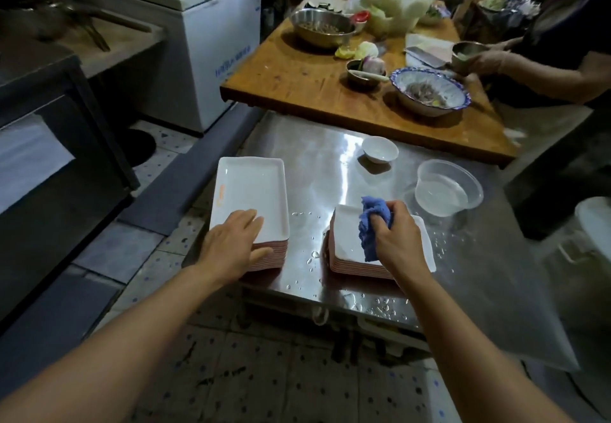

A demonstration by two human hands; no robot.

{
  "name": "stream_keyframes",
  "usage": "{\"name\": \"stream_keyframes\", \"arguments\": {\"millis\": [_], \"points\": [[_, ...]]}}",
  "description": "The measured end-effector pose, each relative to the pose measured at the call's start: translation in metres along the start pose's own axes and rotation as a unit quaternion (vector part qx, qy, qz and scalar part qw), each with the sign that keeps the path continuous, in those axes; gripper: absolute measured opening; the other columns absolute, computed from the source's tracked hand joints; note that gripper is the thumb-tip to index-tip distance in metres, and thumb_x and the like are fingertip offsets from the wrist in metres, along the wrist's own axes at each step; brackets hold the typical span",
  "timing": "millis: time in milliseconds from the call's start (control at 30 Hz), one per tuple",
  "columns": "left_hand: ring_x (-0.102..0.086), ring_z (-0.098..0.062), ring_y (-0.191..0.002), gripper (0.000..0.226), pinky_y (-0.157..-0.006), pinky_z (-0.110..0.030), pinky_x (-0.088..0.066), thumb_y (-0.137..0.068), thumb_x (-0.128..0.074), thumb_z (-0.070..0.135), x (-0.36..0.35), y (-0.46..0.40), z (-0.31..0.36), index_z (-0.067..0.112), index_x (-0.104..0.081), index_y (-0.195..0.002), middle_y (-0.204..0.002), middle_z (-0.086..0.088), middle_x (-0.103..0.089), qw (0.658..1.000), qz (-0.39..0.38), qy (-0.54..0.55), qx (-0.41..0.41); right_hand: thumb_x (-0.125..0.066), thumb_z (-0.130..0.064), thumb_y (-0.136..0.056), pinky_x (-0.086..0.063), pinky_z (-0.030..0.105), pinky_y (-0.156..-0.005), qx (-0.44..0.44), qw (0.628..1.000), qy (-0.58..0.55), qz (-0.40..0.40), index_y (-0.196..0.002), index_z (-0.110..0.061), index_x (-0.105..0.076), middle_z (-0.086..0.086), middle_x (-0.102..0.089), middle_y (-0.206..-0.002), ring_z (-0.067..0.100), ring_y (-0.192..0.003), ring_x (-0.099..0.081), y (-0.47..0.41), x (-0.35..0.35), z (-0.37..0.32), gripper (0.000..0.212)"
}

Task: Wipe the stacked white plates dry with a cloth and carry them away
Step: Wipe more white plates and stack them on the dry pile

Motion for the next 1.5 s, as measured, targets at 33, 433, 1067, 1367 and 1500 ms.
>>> {"name": "stream_keyframes", "arguments": {"millis": [33,433,1067,1367,1500], "points": [[-0.032,-0.019,-0.131,0.061,-0.096,-0.036,-0.042,-0.09,-0.045,0.056,0.001,-0.001,0.002,0.016,-0.039,-0.136,-0.145,-0.001,-0.035,1.0,0.001,-0.004,0.007,-0.046,-0.012,-0.097,-0.04,0.007,-0.042,0.002,1.0,-0.002,0.004,-0.091,-0.021,-0.05,-0.004,-0.06,-0.071,-0.007,-0.051,-0.057,-0.002,0.002,0.002,0.011],[-0.045,-0.026,-0.12,0.044,-0.089,-0.041,-0.043,-0.089,-0.059,0.028,-0.006,-0.054,0.128,0.012,-0.048,-0.128,-0.129,-0.006,-0.053,0.981,0.045,0.189,0.025,-0.037,0.004,-0.075,-0.048,0.041,-0.05,-0.017,0.995,0.085,0.041,-0.065,-0.012,-0.044,0.016,-0.059,-0.064,0.029,-0.056,-0.052,-0.035,0.058,0.041,0.02],[-0.058,-0.035,-0.088,0.049,-0.073,-0.038,-0.049,-0.081,-0.052,0.001,-0.067,-0.085,0.13,0.019,-0.055,-0.126,-0.085,-0.012,-0.062,0.926,-0.078,0.335,0.154,-0.014,-0.024,-0.078,-0.039,0.035,-0.088,-0.099,0.958,0.269,0.005,-0.11,-0.004,-0.055,0.017,-0.052,-0.114,0.034,-0.107,-0.048,-0.091,0.04,0.133,0.055],[-0.056,-0.032,-0.086,0.04,-0.068,-0.031,-0.041,-0.082,-0.053,0.003,-0.07,-0.087,0.132,0.017,-0.057,-0.12,-0.083,-0.005,-0.053,0.928,-0.071,0.339,0.139,-0.048,0.001,-0.087,-0.035,0.033,-0.092,0.052,0.948,0.291,-0.117,-0.121,-0.008,-0.055,0.011,-0.048,-0.125,0.028,-0.115,-0.043,-0.098,-0.017,0.12,0.035],[-0.055,-0.035,-0.088,0.034,-0.071,-0.033,-0.042,-0.081,-0.053,0.005,-0.072,-0.087,0.13,0.014,-0.057,-0.114,-0.094,-0.017,-0.057,0.927,-0.072,0.338,0.146,-0.049,0.001,-0.087,-0.03,0.029,-0.085,0.087,0.947,0.251,-0.178,-0.12,-0.007,-0.056,0.009,-0.047,-0.125,0.022,-0.113,-0.044,-0.098,-0.054,0.103,0.035]]}}
Point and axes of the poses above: each hand's wrist, its own y-axis away from the middle knuckle, its own x-axis out of the back of the hand, z = x × y, the point moved 5 cm from there along -y, towards the middle knuckle
